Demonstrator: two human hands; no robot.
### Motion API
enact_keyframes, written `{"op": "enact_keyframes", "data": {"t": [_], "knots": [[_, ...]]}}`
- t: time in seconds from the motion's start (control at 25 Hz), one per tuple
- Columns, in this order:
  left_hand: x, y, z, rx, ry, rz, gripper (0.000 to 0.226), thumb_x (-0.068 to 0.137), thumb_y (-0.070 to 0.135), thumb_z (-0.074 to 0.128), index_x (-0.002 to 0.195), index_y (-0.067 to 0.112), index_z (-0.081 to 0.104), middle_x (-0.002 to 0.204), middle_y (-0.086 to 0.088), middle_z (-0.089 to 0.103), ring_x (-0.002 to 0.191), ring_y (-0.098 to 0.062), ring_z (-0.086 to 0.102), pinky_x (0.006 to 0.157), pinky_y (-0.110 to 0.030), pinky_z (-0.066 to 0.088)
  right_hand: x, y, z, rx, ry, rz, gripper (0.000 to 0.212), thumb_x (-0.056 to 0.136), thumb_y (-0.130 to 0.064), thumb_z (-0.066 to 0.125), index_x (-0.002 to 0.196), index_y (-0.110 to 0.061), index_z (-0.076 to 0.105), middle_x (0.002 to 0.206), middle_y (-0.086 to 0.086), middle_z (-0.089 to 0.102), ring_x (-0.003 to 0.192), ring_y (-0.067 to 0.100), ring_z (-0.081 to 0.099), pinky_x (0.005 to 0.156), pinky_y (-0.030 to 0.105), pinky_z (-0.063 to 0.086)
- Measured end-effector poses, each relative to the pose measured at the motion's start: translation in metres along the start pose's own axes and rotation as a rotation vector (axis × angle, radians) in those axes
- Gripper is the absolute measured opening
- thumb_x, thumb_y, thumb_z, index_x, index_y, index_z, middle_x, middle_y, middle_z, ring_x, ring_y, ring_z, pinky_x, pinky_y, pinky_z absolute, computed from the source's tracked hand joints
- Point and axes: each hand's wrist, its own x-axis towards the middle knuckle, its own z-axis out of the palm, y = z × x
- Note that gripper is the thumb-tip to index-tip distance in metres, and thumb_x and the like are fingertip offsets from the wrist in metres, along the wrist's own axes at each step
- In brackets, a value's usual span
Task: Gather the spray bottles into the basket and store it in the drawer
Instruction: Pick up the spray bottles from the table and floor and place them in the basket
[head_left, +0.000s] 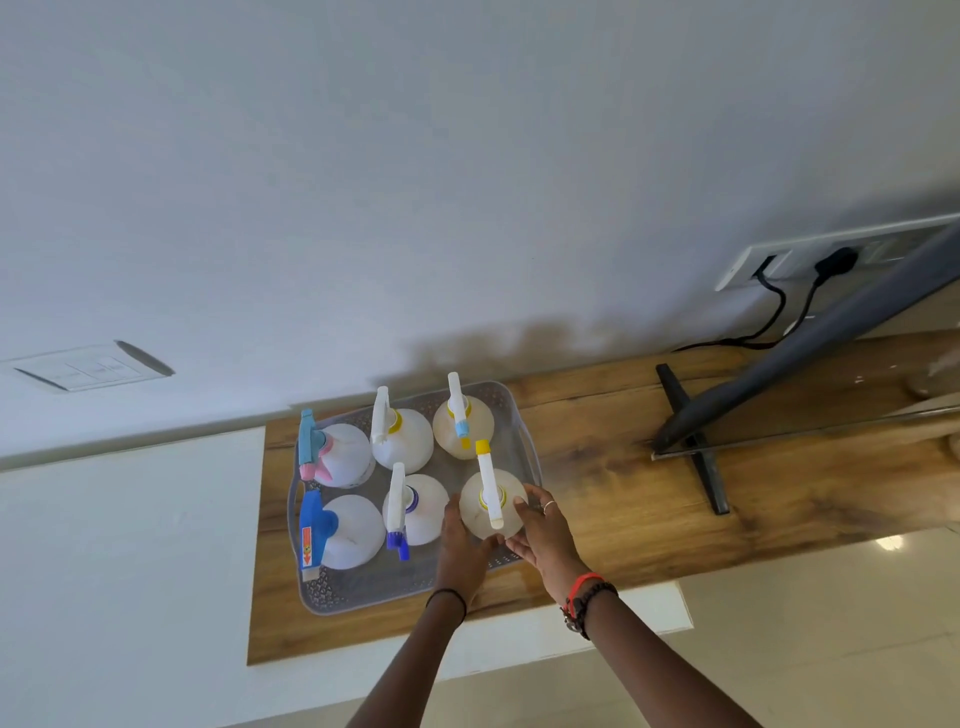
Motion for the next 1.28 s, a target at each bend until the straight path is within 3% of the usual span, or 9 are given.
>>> {"op": "enact_keyframes", "data": {"t": [0.08, 0.2, 0.36, 0.48, 0.64, 0.8, 1.0, 1.16, 1.28], "knots": [[0.002, 0.000, 0.003, 0.028, 0.012, -0.019, 0.071, 0.081, -0.005, 0.065, 0.141, 0.005, 0.030, 0.139, -0.016, 0.046, 0.127, -0.027, 0.045, 0.099, -0.029, 0.041, 0.007, 0.002, 0.003, -0.013, 0.000, 0.012, 0.034, 0.096, -0.009, 0.047, 0.129, -0.018, 0.049, 0.129, 0.015, 0.050, 0.118, 0.037, 0.054, 0.067, 0.034, 0.058], [0.004, 0.000, 0.007, 0.060, 0.022, -0.032, 0.073, 0.083, -0.003, 0.063, 0.145, 0.005, 0.025, 0.143, -0.017, 0.042, 0.131, -0.028, 0.041, 0.104, -0.031, 0.038, 0.016, 0.004, 0.006, -0.045, 0.012, 0.010, 0.037, 0.097, -0.009, 0.046, 0.133, -0.018, 0.046, 0.134, 0.017, 0.047, 0.122, 0.039, 0.050, 0.083, 0.047, 0.055], [0.000, 0.002, 0.013, 0.065, 0.036, -0.074, 0.077, 0.086, -0.003, 0.060, 0.148, 0.003, 0.015, 0.151, -0.020, 0.028, 0.140, -0.032, 0.030, 0.115, -0.043, 0.030, 0.020, 0.005, 0.008, -0.030, 0.019, 0.012, 0.040, 0.097, -0.009, 0.045, 0.136, -0.017, 0.045, 0.134, 0.018, 0.049, 0.121, 0.038, 0.051, 0.077, 0.042, 0.056], [-0.009, 0.007, 0.022, 0.009, 0.102, -0.108, 0.076, 0.089, -0.005, 0.054, 0.150, 0.005, 0.008, 0.153, -0.022, 0.021, 0.142, -0.035, 0.025, 0.115, -0.044, 0.029, 0.017, 0.010, 0.010, -0.046, 0.027, -0.015, 0.039, 0.096, -0.010, 0.047, 0.135, -0.018, 0.047, 0.132, 0.018, 0.053, 0.118, 0.036, 0.056, 0.083, 0.044, 0.056], [-0.022, 0.015, 0.036, -0.286, 0.231, -0.273, 0.060, 0.091, -0.004, 0.046, 0.146, 0.006, 0.025, 0.145, -0.020, 0.037, 0.133, -0.035, 0.039, 0.107, -0.044, 0.037, 0.009, 0.013, 0.010, -0.118, 0.046, -0.052, 0.039, 0.096, -0.013, 0.047, 0.135, -0.018, 0.048, 0.131, 0.016, 0.055, 0.115, 0.034, 0.058, 0.085, 0.045, 0.056], [-0.024, 0.015, 0.039, -0.554, 0.220, -0.455, 0.049, 0.087, -0.013, 0.036, 0.132, 0.002, 0.046, 0.130, -0.018, 0.057, 0.117, -0.026, 0.051, 0.101, -0.035, 0.039, 0.010, 0.010, 0.008, -0.207, 0.061, -0.082, 0.041, 0.096, -0.014, 0.047, 0.137, -0.015, 0.046, 0.132, 0.017, 0.055, 0.117, 0.037, 0.056, 0.093, 0.055, 0.050], [-0.017, 0.005, 0.034, -0.633, 0.213, -0.452, 0.052, 0.086, -0.015, 0.032, 0.132, 0.001, 0.050, 0.130, -0.018, 0.058, 0.125, -0.032, 0.048, 0.110, -0.040, 0.037, 0.006, 0.012, 0.010, -0.131, 0.080, -0.070, 0.038, 0.096, -0.013, 0.048, 0.134, -0.014, 0.048, 0.131, 0.018, 0.057, 0.116, 0.035, 0.057, 0.094, 0.053, 0.051], [-0.010, 0.001, 0.031, -0.631, 0.246, -0.433, 0.051, 0.086, -0.015, 0.030, 0.129, -0.001, 0.052, 0.131, -0.028, 0.054, 0.101, -0.024, 0.047, 0.093, -0.036, 0.041, 0.005, 0.013, 0.015, -0.069, 0.082, -0.059, 0.040, 0.096, -0.012, 0.049, 0.135, -0.014, 0.047, 0.132, 0.017, 0.055, 0.117, 0.034, 0.057, 0.092, 0.049, 0.053], [-0.007, 0.002, 0.030, -0.605, 0.238, -0.454, 0.048, 0.086, -0.014, 0.030, 0.127, -0.003, 0.054, 0.134, -0.035, 0.047, 0.102, -0.035, 0.049, 0.107, -0.049, 0.038, 0.005, 0.012, 0.017, -0.038, 0.082, -0.057, 0.040, 0.095, -0.011, 0.049, 0.135, -0.014, 0.048, 0.134, 0.016, 0.053, 0.118, 0.034, 0.056, 0.092, 0.049, 0.053]]}}
